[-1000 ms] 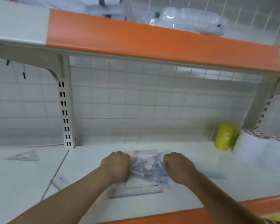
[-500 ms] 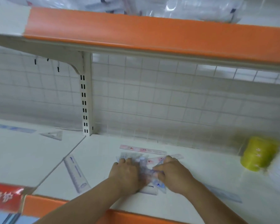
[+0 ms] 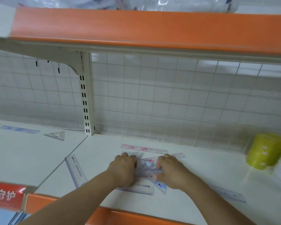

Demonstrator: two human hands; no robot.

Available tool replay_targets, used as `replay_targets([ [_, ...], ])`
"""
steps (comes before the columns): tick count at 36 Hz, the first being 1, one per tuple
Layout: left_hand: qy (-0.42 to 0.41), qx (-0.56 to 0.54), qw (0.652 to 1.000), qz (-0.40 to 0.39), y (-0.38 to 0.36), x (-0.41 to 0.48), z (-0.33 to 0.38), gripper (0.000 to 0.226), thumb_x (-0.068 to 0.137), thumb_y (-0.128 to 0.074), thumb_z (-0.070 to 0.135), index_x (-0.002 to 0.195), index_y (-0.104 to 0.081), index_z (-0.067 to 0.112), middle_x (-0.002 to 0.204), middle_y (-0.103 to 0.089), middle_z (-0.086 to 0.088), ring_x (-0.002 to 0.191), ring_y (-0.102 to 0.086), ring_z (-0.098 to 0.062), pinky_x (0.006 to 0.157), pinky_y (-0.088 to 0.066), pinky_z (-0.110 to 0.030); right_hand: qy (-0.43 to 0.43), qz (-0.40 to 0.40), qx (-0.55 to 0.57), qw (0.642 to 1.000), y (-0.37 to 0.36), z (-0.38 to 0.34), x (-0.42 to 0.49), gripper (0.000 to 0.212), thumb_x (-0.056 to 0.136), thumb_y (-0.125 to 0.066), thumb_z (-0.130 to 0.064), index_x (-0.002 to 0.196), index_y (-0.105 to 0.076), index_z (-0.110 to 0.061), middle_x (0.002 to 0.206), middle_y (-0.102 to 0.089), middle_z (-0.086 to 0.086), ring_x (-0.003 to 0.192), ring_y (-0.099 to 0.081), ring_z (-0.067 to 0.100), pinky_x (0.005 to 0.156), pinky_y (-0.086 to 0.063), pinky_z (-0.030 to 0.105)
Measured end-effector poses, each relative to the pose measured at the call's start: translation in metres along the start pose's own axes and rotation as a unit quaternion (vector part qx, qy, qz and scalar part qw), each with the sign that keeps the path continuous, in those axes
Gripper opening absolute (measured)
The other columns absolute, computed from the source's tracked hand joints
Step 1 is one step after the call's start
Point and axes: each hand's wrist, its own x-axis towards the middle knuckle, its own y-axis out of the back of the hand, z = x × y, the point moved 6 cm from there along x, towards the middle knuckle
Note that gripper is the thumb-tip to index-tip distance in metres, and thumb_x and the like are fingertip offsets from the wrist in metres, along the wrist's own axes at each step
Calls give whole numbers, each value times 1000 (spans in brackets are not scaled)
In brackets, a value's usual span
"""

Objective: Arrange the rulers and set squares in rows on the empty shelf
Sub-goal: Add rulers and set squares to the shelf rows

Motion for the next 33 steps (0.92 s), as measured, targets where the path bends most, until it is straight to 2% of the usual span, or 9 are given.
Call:
replay_targets([
  [3, 3, -15, 1000, 1, 2, 0, 0, 34, 88, -50, 10, 122, -48, 18, 125, -51, -7, 114, -51, -25, 94, -44, -31, 0, 12, -29, 1000, 4, -1, -1, 20, 92, -51, -17, 111, -47, -14, 109, -52, 3, 105, -49, 23, 78, -37, 30],
  [5, 4, -28, 1000, 5, 4, 0, -2, 31, 90, -51, 12, 120, -47, 16, 124, -53, -8, 111, -54, -24, 90, -44, -28, 1, 15, -26, 1000, 4, 1, -3, 25, 91, -44, -7, 115, -43, -16, 103, -51, 1, 94, -49, 22, 72, -33, 28],
  [9, 5, -56, 998, 9, 7, -1, -5, 30, 91, -47, 5, 120, -41, 13, 124, -45, -10, 107, -55, -26, 79, -39, -22, 15, -12, 11, 1000, -1, 5, -5, 48, 91, -38, 2, 130, -38, -26, 128, -46, 1, 101, -49, 19, 77, -40, 27],
  [13, 13, -86, 996, 8, 5, -1, -7, 40, 91, -48, 1, 128, -36, 8, 127, -40, -12, 99, -55, -24, 74, -37, -19, 18, -54, 3, 998, -6, 3, -3, 45, 97, -38, -7, 138, -41, -26, 138, -38, 5, 114, -48, 24, 83, -42, 28],
  [17, 9, -95, 995, 14, 5, -2, -6, 37, 93, -55, 16, 125, -37, 6, 127, -39, -11, 89, -45, -18, 75, -36, -20, 22, -57, -3, 998, -5, -1, -5, 37, 100, -38, -30, 135, -48, -23, 136, -40, 5, 120, -46, 24, 98, -41, 33],
  [20, 14, -80, 997, 19, 8, -3, -7, 36, 93, -53, 16, 124, -39, 7, 126, -42, -11, 96, -50, -20, 81, -40, -22, 13, -59, -3, 998, -2, -1, -6, 42, 95, -48, -40, 133, -50, -23, 130, -41, 2, 118, -47, 23, 96, -42, 32],
  [24, 19, -43, 998, 36, 12, -4, -10, 35, 93, -54, 25, 122, -42, 10, 123, -47, -10, 110, -53, -25, 89, -44, -31, 21, -34, -26, 999, 6, -3, -9, 42, 94, -51, -38, 134, -47, -25, 129, -46, -1, 121, -47, 21, 96, -38, 30],
  [29, 16, -45, 997, 57, 19, -7, -14, 40, 92, -58, 29, 122, -41, 9, 122, -46, -8, 110, -53, -24, 89, -43, -30, 11, 26, -72, 997, 17, -2, -12, 14, 88, -58, -30, 91, -46, -25, 86, -50, -7, 85, -49, 20, 66, -34, 29],
  [33, 25, -56, 994, 95, 23, -10, -20, 30, 96, -51, 23, 122, -41, 11, 120, -48, -7, 100, -55, -24, 86, -48, -33, -1, 70, -98, 993, 25, -2, -15, 7, 89, -48, -19, 83, -46, -23, 66, -40, -8, 77, -46, 19, 51, -26, 21],
])
